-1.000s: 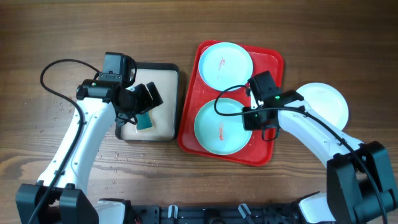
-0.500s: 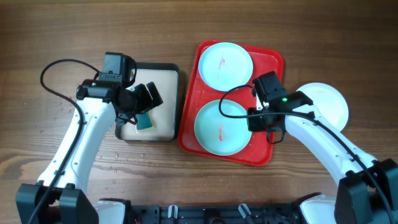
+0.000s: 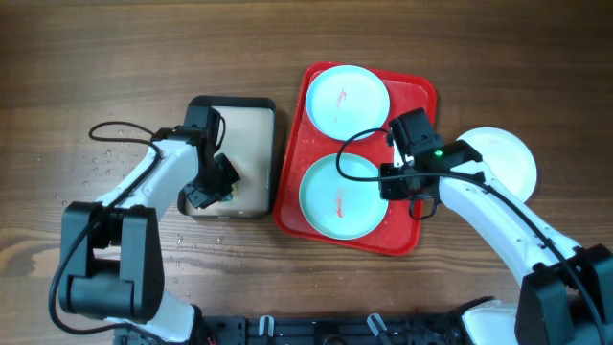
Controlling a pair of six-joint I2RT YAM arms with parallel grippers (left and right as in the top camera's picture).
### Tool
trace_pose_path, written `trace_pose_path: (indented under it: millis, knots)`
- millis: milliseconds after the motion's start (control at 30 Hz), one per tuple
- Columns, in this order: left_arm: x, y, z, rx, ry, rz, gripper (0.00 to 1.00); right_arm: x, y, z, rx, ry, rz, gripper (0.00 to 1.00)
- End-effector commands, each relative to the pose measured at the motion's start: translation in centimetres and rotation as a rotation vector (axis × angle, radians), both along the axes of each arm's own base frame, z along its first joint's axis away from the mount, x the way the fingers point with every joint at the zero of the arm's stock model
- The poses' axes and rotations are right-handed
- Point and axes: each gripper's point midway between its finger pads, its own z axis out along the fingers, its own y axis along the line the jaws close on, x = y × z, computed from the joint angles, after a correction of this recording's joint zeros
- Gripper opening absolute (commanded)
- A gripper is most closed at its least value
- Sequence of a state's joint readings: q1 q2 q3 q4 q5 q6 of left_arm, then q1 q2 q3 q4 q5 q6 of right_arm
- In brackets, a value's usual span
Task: Clean dirty plates on tray and stack at the side
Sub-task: 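Pick up the sponge from the water tray with the left gripper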
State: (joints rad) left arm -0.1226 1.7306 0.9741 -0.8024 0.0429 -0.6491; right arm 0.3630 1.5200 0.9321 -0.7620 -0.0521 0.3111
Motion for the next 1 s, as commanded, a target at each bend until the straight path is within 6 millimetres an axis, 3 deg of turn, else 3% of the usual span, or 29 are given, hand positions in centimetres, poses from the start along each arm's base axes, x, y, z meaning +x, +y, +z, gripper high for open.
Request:
trace_pose_path:
  millis: [0,67,133,233,333,500,533,567,700,733,767,800,867,967]
  knots:
    - [-0.6,-0.9,-1.9,-0.009,0.032,-0.155,0.04,0.7,0.3,1.1,0.029,-0.029,-0.01,0.24]
    - [0.2,-1.0,-0.3,-0.01,0.019,-0.199,0.04,0.7,0.3,1.1,0.028,-0.028,-0.01,0.24]
    - [2.0,-1.3,3.2,-0.012,-0.013,-0.203,0.04,0.7,0.3,1.1,0.028,-0.028,-0.01,0.24]
    - [4.6,-1.5,6.9,-0.002,-0.109,-0.278,0.21,0.7,0.3,1.0,0.028,-0.026,-0.011,0.25]
    - [5.2,0.7,5.9,0.129,-0.115,-0.272,0.24,0.6,0.3,1.0,0.027,-0.023,-0.011,0.24]
    - [3.3,1.1,-0.3,0.137,-0.082,-0.273,0.39,0.6,0.3,1.0,0.028,-0.023,-0.014,0.24]
    - [3.4,1.1,-0.5,0.136,-0.091,-0.272,0.13,0.6,0.3,1.0,0.028,-0.024,-0.015,0.25]
    - [3.8,1.0,-0.3,0.134,-0.104,-0.271,0.04,0.6,0.3,1.0,0.029,-0.024,-0.015,0.25]
    - [6.4,-0.7,3.9,0.058,-0.186,-0.273,0.04,0.5,0.3,1.0,0.028,-0.02,-0.016,0.25]
    - [6.8,-0.8,5.5,0.054,-0.196,-0.273,0.09,0.5,0.2,1.0,0.027,-0.017,-0.018,0.25]
    - [7.0,-0.9,6.6,0.054,-0.198,-0.272,0.33,0.5,0.2,1.0,0.026,-0.017,-0.017,0.25]
    - [7.0,-0.9,7.6,0.054,-0.194,-0.273,0.44,0.5,0.2,1.0,0.026,-0.016,-0.018,0.24]
    - [5.9,-0.8,7.8,0.047,-0.155,-0.275,0.56,0.5,0.2,1.0,0.026,-0.016,-0.018,0.24]
    - [3.7,-0.6,5.4,0.048,-0.056,-0.282,0.45,0.5,0.2,1.0,0.026,-0.017,-0.017,0.25]
